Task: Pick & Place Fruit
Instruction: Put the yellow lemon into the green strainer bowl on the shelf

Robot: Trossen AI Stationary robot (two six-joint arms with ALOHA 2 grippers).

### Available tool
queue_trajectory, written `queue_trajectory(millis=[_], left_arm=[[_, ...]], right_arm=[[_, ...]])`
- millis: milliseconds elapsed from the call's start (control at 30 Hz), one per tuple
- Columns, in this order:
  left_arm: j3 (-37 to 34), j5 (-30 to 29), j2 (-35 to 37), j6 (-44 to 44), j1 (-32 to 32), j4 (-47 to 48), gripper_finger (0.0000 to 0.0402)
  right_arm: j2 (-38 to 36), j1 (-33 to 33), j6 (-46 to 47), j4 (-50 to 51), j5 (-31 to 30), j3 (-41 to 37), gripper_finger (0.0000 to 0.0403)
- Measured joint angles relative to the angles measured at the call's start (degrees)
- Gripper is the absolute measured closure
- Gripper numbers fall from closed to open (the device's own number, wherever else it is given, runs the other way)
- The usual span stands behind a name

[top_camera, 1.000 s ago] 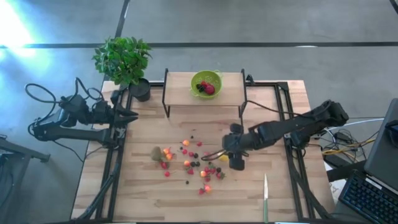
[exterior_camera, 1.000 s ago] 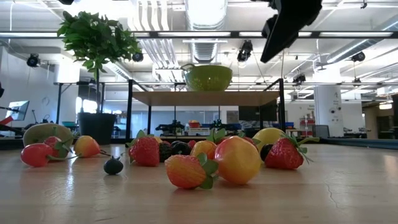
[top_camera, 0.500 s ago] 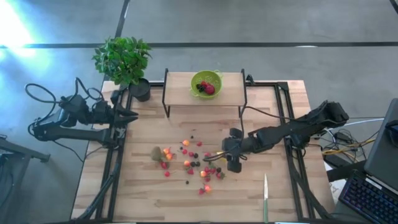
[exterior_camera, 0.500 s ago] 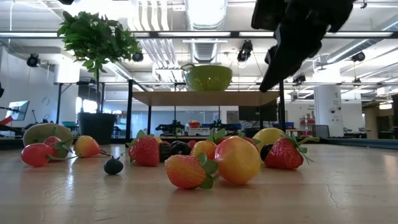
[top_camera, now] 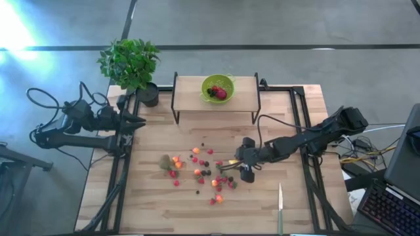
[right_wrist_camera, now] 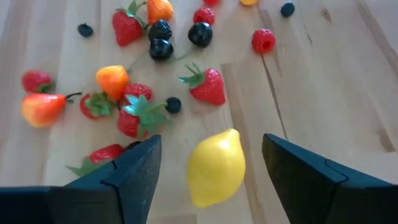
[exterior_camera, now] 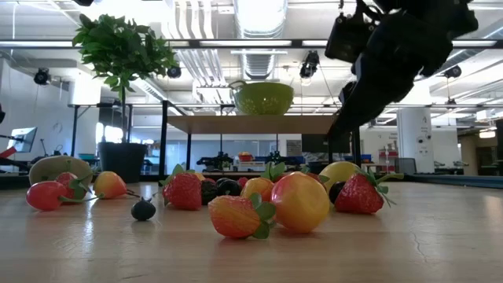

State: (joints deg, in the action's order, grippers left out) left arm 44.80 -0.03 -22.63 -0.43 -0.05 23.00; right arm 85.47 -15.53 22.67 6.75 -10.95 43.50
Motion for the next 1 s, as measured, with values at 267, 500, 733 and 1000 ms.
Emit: queue_trajectory(millis=[267, 500, 733, 1000], left_arm=[[0.00, 0.01, 0.00, 0.00, 0.02, 0.02, 0.0339], [0.02, 0.00, -0.02, 0.00, 0.07, 0.02, 0.0339], [0.00, 0.01, -0.02, 0.00, 0.04, 0.01, 0.0339], [0.01, 0.01, -0.02, 0.00, 0.04, 0.02, 0.0339]], right_arm=[[4.60, 0.05, 0.70, -1.81, -2.82, -0.78, 0.0133], [9.24, 0.07, 0.87, -1.86, -1.98, 0.50, 0.0149], [12.98, 0.07, 2.84, -3.02, -1.41, 0.53, 0.0133], [13.64, 0.07, 2.69, -3.92, -1.19, 0.85, 0.0123]])
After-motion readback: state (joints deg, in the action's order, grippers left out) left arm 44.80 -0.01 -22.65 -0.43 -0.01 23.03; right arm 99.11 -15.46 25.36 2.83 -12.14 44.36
